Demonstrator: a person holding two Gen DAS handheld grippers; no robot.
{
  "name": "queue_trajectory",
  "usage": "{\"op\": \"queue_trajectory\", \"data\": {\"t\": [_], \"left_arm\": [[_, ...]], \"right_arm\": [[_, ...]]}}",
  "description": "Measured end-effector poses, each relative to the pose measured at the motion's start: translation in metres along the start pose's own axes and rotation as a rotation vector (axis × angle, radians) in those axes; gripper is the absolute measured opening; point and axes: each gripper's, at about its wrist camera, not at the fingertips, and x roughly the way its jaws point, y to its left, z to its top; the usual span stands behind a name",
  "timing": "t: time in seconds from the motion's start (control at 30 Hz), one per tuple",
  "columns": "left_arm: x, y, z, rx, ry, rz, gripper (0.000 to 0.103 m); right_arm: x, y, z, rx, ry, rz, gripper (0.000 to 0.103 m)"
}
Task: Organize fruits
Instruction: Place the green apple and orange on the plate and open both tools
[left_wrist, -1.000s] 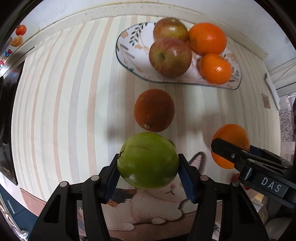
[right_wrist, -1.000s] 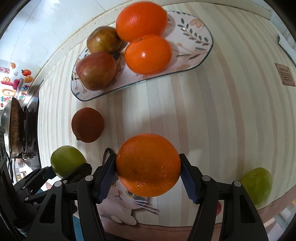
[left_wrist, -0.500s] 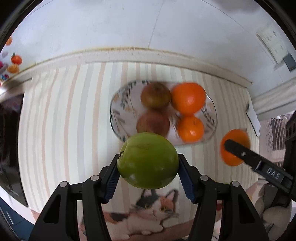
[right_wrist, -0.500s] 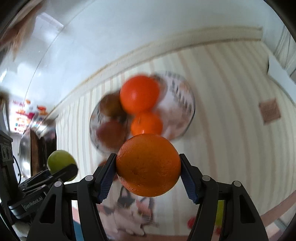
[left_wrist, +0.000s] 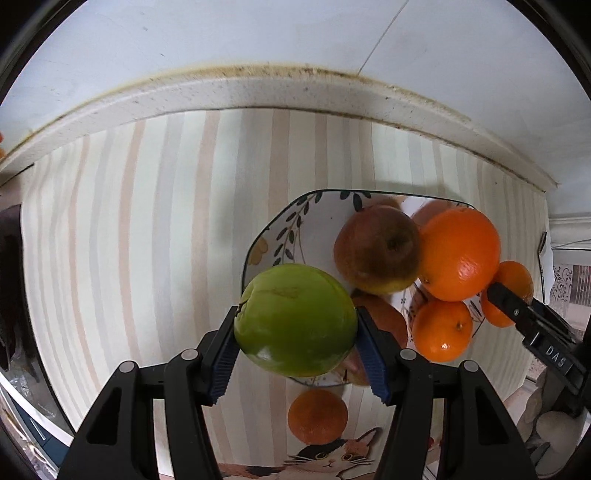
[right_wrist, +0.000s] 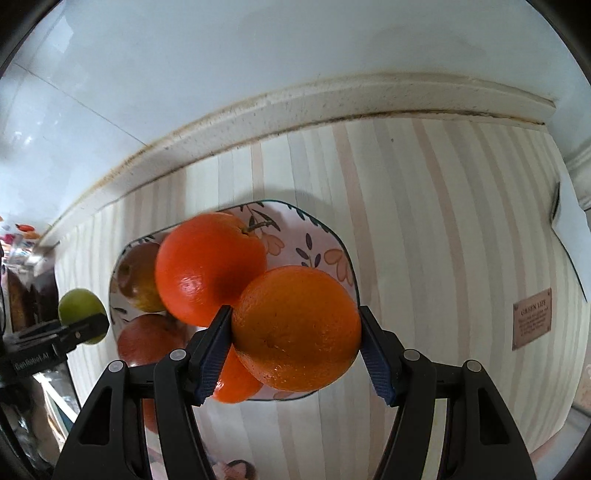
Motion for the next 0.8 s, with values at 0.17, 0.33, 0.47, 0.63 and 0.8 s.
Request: {"op": "queue_trajectory", "data": {"t": [0.17,0.33,0.47,0.63,0.8], "left_arm": [[0.015,-0.002,0.006,-0.002,0.035,-0.001,0.057],[0.02,0.0,0.008,-0.023,0.05,-0.011,0.057],[0.017,0.0,0.008,-0.029,0.042,-0.031,0.061],[0.01,-0.001,0.008,-0.009,0.02,-0.019,0.074],[0.003,0.001,-0.003,-0.008,-0.011,0.016,0.086]], "right_arm": [[0.004,-0.003,0.003,0.01,0.01,0.009,0.068],[0.004,-0.008,0.004,0.047,0.026,0.04,0.069],[0.006,-0.014,0.005,0.078,0.032,0.067,0.07],[0.003,-0.012,0.005,0.073,0.036,0.063,0.081],[-0.006,0.0,-0.002,0.019,0.028,0.003,0.091]]}}
